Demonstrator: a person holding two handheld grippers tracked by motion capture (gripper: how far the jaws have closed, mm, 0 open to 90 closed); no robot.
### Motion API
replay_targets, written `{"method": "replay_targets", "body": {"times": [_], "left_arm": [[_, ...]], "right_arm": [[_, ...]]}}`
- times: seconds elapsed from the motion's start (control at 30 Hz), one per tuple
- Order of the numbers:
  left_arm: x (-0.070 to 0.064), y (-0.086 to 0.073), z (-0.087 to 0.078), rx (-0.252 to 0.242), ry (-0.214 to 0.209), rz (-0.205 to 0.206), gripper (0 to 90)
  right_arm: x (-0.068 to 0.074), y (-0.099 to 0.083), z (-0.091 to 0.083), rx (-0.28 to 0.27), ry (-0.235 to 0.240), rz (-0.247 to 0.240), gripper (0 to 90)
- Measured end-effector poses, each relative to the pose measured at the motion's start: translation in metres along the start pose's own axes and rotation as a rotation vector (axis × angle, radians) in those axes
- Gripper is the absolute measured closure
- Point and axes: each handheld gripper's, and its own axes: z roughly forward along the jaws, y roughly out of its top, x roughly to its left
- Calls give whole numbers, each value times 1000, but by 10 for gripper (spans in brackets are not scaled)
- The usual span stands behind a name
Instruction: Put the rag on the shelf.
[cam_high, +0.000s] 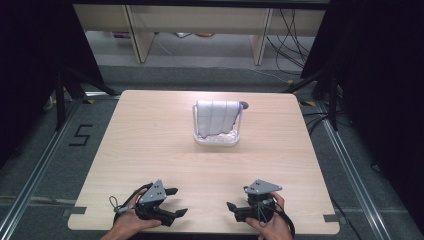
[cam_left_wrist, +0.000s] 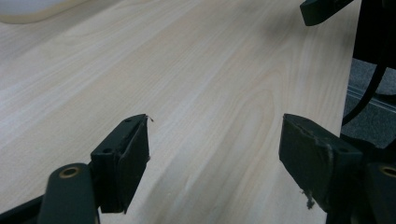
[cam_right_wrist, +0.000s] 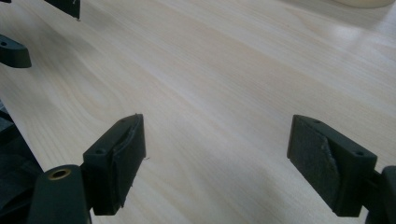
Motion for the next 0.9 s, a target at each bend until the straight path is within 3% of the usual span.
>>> {"method": "replay_targets", "body": {"times": [0.03, 0.07, 0.17, 0.3, 0.33, 0.4, 0.5, 0.57, 0.7, 0.8, 0.83, 0.9], "left_arm": [[-1, -1, 1, 4, 14, -15, 238], [-2, -1, 2, -17, 3, -15, 237], [-2, -1, 3, -12, -8, -20, 235], [-2, -1, 3, -14, 4, -29, 233], [1, -1, 2, 2, 8, 13, 233], [0, -1, 3, -23, -1, -19, 232], [1, -1, 2, -6, 3, -6, 231], [1, -1, 2, -11, 10, -9, 231], [0, -2, 4, -25, 12, -17, 231], [1, -2, 4, -11, -1, -35, 230], [3, -2, 4, -7, 9, 0, 230], [2, -3, 5, -15, 13, -17, 230]], "right_arm": [[1, -1, -1, 3, -5, -1, 198], [1, -2, -1, 5, 1, 3, 199], [0, -3, -2, 3, -5, 2, 199], [2, -4, 0, 8, -4, 11, 199], [1, -4, 0, 11, -7, -9, 199], [3, -4, 1, 15, -4, -5, 200], [3, -4, 2, 16, -6, -27, 200], [5, -4, 2, 26, -2, -6, 201], [3, -4, 3, 20, -9, -29, 201], [4, -4, 2, 28, -8, -6, 201], [4, -4, 2, 26, -8, -11, 201], [3, -4, 3, 27, -10, -17, 201]]}}
